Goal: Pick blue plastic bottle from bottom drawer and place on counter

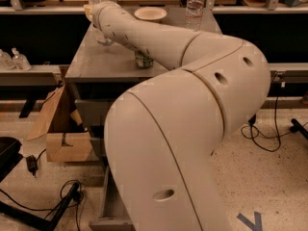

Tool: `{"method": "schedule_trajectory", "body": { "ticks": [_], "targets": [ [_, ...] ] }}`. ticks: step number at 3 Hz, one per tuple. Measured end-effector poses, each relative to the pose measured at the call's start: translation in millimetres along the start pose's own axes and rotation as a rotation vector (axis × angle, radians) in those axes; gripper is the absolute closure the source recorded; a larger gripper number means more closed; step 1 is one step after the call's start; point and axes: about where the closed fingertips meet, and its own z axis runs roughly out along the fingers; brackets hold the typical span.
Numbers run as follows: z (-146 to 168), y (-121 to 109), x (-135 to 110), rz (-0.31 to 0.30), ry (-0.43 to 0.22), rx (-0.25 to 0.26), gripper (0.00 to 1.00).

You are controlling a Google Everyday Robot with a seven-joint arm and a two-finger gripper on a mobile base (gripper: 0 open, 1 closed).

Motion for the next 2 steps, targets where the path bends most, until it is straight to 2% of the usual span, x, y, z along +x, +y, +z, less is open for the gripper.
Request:
{"method": "schedule_trajectory", "body": {
  "ticks": [2],
  "targets": [
    [3, 0, 20, 0.072, 0.014, 0.002, 1.0]
  ]
}}
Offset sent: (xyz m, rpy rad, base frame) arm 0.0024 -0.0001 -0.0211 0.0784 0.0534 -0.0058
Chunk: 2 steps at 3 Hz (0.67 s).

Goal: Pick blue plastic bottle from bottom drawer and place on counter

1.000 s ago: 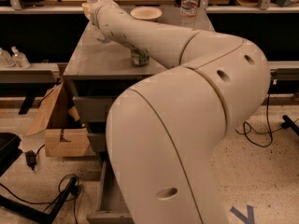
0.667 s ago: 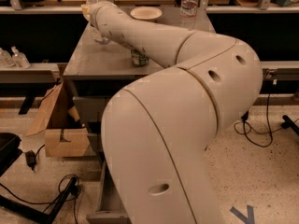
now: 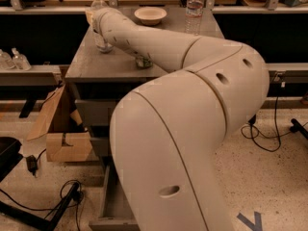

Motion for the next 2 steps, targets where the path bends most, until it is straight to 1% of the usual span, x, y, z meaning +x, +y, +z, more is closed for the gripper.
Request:
{"method": "schedule_trajectory", "body": {
  "ticks": [1, 2],
  "targets": [
    [-1.4, -1.0, 8.4, 0.005, 0.009, 0.005, 1.0],
    [-0.9, 0.1, 8.8, 0.005, 0.009, 0.003, 0.83]
  ]
}}
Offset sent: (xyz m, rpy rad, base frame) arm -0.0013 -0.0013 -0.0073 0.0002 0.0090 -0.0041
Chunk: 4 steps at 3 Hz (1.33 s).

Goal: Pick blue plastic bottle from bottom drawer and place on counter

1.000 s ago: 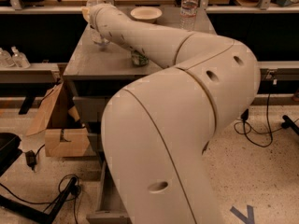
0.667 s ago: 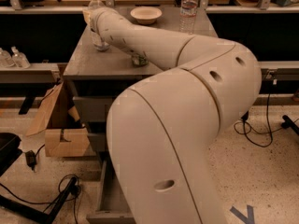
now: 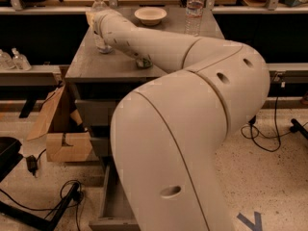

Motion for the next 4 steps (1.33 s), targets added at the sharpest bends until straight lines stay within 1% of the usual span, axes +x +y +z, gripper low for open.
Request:
{"method": "schedule_trajectory", "body": {
  "ticks": [3, 4],
  "targets": [
    [1.2, 3.0, 1.4, 0.0, 0.002, -0.004, 0.14],
    [1.6, 3.8, 1.9, 0.0, 0.002, -0.005, 0.0]
  ]
}}
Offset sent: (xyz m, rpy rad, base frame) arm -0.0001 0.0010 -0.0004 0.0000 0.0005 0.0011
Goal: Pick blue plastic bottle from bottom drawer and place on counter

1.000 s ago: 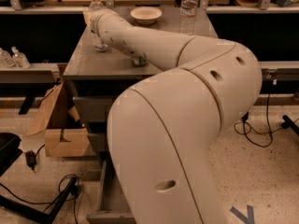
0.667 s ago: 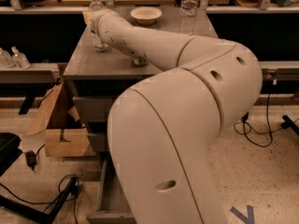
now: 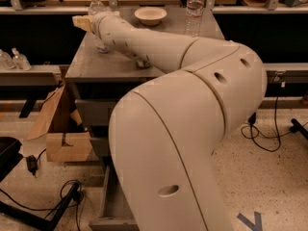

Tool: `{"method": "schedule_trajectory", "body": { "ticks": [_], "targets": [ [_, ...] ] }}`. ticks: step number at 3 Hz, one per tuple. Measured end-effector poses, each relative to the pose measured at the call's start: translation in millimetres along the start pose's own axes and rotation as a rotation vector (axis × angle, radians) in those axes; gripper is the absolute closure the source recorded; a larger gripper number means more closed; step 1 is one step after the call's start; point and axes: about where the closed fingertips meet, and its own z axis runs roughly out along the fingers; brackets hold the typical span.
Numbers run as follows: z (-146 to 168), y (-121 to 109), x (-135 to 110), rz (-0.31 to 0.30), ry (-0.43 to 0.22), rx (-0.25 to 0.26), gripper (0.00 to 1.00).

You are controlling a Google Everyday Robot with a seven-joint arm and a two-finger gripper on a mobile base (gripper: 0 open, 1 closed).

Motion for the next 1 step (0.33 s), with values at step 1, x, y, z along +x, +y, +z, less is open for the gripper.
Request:
{"method": "schedule_trajectory", "body": {
  "ticks": [1],
  "targets": [
    [0.0, 0.0, 0.0, 0.0, 0.0, 0.0, 0.0]
  ]
}}
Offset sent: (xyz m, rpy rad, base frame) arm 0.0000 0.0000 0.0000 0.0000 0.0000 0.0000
